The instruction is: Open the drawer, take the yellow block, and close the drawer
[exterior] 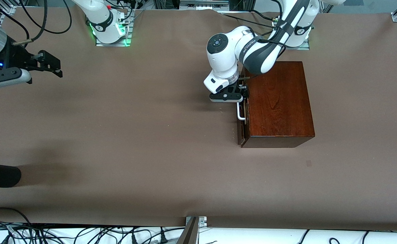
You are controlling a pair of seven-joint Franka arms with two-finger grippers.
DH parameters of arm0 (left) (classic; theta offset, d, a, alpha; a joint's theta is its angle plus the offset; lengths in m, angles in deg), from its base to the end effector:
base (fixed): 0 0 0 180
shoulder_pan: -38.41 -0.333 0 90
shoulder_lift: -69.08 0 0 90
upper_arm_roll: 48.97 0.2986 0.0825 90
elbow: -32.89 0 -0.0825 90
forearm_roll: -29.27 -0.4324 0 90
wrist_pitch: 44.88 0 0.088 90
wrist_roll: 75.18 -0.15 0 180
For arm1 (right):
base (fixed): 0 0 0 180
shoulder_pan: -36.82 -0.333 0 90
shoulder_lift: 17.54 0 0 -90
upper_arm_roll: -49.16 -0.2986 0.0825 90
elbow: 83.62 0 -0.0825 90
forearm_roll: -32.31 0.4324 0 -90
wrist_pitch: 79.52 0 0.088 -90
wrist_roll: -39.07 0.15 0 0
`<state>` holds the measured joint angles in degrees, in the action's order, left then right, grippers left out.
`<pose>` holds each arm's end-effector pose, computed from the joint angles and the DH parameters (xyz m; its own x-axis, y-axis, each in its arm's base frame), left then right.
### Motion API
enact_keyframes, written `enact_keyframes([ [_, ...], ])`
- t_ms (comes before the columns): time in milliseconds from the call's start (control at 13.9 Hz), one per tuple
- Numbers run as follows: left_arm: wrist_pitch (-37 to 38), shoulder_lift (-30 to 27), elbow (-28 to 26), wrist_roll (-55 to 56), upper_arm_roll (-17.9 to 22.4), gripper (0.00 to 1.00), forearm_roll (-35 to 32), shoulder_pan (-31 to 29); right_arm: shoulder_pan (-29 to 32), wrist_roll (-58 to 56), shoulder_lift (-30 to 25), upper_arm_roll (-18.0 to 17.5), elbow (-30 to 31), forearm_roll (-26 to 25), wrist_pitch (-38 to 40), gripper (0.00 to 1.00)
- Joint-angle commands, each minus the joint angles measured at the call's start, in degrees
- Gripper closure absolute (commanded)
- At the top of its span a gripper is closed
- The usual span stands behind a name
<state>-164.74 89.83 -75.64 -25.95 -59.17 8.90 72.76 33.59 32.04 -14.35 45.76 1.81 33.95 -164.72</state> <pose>0.4742 -0.4247 0.2166 0.9916 -0.1202 0.0480 -0.1031 -0.9579 -0.2678 0.6037 0.0739 0.5646 0.9696 0.2384 -0.0552 0.2364 -0.9709 -0.0390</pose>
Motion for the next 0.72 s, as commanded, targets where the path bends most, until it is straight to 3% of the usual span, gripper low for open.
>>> enact_keyframes([
  [0,0.3,0.8,0.0,3.0,0.4,0.00,-4.7,2.1,0.2,-2.0,0.0,0.2,-0.5,0.2,0.2,0.00],
  [648,1.5,2.6,0.2,4.0,0.3,0.00,-7.3,2.9,0.5,-3.0,1.6,0.1,-0.5,0.8,-0.1,0.00],
])
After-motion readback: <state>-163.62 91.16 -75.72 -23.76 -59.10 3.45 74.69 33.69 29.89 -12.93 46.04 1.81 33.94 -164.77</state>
